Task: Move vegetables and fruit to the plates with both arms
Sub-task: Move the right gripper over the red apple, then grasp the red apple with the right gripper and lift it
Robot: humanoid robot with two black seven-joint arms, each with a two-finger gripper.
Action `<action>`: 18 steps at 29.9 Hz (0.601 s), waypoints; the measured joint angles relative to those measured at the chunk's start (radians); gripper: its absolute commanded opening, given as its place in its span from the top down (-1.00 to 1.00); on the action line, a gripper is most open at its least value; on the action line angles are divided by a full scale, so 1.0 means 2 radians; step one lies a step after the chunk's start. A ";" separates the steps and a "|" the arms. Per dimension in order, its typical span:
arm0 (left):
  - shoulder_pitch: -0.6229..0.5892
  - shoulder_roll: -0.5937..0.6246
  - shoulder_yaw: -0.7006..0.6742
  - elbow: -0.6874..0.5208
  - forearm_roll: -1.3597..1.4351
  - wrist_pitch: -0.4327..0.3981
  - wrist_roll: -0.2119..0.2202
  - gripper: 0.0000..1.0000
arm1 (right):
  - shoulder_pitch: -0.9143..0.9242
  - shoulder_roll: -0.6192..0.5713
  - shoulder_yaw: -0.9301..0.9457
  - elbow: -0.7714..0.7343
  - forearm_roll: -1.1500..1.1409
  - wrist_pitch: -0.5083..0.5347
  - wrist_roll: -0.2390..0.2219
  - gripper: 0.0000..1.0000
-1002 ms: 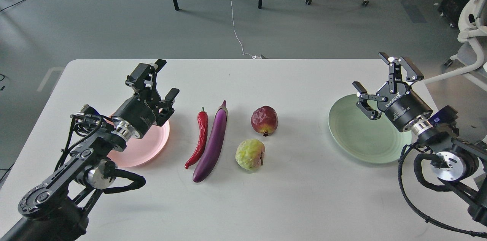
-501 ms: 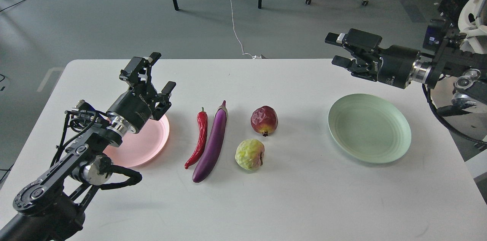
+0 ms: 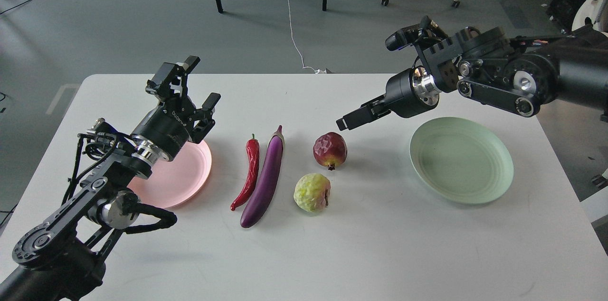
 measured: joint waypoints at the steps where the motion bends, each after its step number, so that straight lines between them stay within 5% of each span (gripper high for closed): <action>1: 0.000 0.000 -0.002 0.000 0.000 0.000 0.000 -0.96 | -0.001 0.010 -0.005 -0.007 0.000 0.000 0.000 -0.97; 18: 0.001 0.001 -0.017 -0.002 0.000 -0.001 0.000 -0.96 | -0.063 0.127 -0.016 -0.127 0.000 -0.007 0.000 -0.96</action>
